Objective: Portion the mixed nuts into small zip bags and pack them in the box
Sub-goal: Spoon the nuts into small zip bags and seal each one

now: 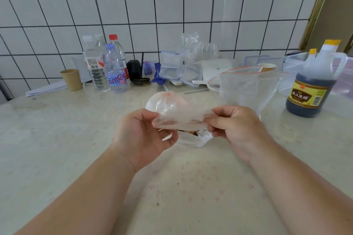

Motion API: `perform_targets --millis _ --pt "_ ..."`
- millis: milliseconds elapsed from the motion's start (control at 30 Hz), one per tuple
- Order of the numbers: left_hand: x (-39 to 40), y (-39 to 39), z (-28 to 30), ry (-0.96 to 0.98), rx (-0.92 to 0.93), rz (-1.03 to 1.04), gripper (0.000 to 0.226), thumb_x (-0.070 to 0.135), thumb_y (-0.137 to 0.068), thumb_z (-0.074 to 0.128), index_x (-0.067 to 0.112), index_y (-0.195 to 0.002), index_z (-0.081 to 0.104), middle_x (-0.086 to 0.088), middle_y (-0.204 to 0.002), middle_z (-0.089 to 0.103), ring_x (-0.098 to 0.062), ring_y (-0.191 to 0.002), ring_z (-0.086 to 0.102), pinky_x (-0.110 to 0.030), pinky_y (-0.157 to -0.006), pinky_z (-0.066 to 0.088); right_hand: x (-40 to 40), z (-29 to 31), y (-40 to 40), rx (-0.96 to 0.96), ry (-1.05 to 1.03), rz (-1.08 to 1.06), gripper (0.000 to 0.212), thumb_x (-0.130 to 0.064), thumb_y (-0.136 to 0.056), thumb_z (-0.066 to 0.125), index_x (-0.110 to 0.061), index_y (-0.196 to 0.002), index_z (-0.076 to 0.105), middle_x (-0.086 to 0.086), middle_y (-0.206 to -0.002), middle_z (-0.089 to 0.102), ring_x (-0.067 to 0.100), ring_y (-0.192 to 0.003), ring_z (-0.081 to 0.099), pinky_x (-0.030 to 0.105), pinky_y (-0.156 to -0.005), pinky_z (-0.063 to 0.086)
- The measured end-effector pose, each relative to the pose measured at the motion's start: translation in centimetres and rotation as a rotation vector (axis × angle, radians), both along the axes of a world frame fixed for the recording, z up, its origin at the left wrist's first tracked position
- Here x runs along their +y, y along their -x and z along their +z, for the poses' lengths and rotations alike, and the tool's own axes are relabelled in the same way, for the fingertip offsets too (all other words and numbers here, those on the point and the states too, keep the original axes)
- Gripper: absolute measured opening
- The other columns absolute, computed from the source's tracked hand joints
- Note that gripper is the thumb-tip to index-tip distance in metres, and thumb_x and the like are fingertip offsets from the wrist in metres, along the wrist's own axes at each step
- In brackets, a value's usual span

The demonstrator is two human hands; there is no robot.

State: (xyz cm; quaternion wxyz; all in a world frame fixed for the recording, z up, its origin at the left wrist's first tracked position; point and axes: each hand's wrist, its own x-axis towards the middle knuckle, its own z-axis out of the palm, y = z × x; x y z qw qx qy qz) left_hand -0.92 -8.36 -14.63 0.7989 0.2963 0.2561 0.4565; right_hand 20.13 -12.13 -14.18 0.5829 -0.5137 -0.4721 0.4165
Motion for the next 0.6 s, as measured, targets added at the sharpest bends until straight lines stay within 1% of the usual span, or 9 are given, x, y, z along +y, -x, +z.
perform_targets --millis 33,100,133,233,333,367,433,533,600 --pt "0.2 0.1 0.0 0.022 -0.028 0.019 0.003 0.011 -0.061 0.059 0.012 -0.059 0.056 -0.011 -0.093 0.058 -0.029 -0.082 0.062 -0.038 -0.072 0.057 -0.1 0.2 0.0 0.119 0.033 0.101 0.003 -0.005 -0.073 0.077 -0.008 -0.073 0.077 0.009 -0.068 0.070 0.013 -0.054 0.060 0.021 -0.050 0.048" --pt "0.5 0.3 -0.1 0.049 -0.061 0.031 0.014 0.012 -0.062 0.060 0.012 -0.075 0.054 -0.014 -0.104 0.060 -0.033 -0.096 0.061 -0.039 -0.074 0.056 -0.2 0.4 0.0 0.317 0.079 0.270 0.008 -0.008 -0.069 0.070 -0.006 -0.065 0.076 0.008 -0.070 0.070 0.011 -0.054 0.056 0.021 -0.047 0.044" --pt "0.6 0.4 -0.2 0.057 -0.065 0.036 0.020 0.012 -0.064 0.062 0.012 -0.083 0.055 -0.015 -0.109 0.062 -0.034 -0.097 0.062 -0.039 -0.073 0.056 -0.4 0.4 0.0 0.398 0.090 0.339 0.011 -0.007 -0.070 0.066 -0.005 -0.062 0.074 0.008 -0.069 0.068 0.012 -0.055 0.054 0.021 -0.047 0.041" --pt "0.5 0.3 -0.1 0.066 -0.065 0.062 0.032 0.011 -0.064 0.066 0.009 -0.095 0.060 -0.015 -0.106 0.068 -0.030 -0.077 0.068 -0.040 -0.067 0.056 -0.6 0.6 0.1 0.583 0.117 0.481 0.019 -0.005 -0.075 0.056 -0.006 -0.060 0.067 0.004 -0.069 0.059 0.015 -0.061 0.048 0.022 -0.049 0.036" --pt "0.3 0.3 0.0 -0.029 0.003 0.049 0.027 0.012 -0.061 0.072 0.009 -0.088 0.069 -0.012 -0.093 0.069 -0.023 -0.069 0.067 -0.040 -0.066 0.056 -0.7 0.9 0.1 0.682 0.123 0.498 0.013 -0.010 -0.075 0.056 -0.011 -0.062 0.056 0.000 -0.069 0.049 0.015 -0.063 0.041 0.024 -0.052 0.030" --pt "0.3 0.2 0.0 -0.110 0.065 0.045 0.020 0.011 -0.061 0.073 0.012 -0.081 0.071 -0.009 -0.089 0.068 -0.021 -0.069 0.066 -0.039 -0.066 0.056 -0.6 1.0 0.2 0.673 0.107 0.465 0.012 -0.009 -0.071 0.061 -0.013 -0.063 0.052 0.000 -0.067 0.048 0.016 -0.061 0.041 0.025 -0.052 0.028" --pt "0.1 0.0 -0.3 -0.271 0.224 0.087 0.013 0.010 -0.061 0.076 0.014 -0.072 0.071 -0.006 -0.084 0.071 -0.019 -0.073 0.069 -0.035 -0.066 0.059 -0.5 0.8 0.5 0.554 0.041 0.383 0.025 0.002 -0.062 0.067 -0.014 -0.062 0.047 0.003 -0.063 0.045 0.016 -0.057 0.041 0.026 -0.049 0.028" --pt "0.2 -0.7 -1.1 -0.391 0.605 0.311 0.021 0.015 -0.068 0.082 0.010 -0.084 0.068 -0.004 -0.084 0.077 -0.015 -0.075 0.076 -0.032 -0.069 0.062 -0.2 0.1 1.2 0.379 -0.042 0.286 0.029 0.005 -0.061 0.070 -0.015 -0.056 0.050 0.004 -0.058 0.043 0.013 -0.054 0.043 0.025 -0.047 0.033" --pt "0.4 -0.9 -1.6 -0.422 0.833 0.480 0.018 0.019 -0.079 0.082 0.014 -0.092 0.070 0.004 -0.077 0.077 -0.011 -0.067 0.076 -0.041 -0.074 0.064 0.1 -0.3 1.2 0.263 -0.079 0.239 0.033 0.002 -0.065 0.073 -0.021 -0.048 0.057 -0.001 -0.054 0.048 0.011 -0.053 0.045 0.023 -0.049 0.038"
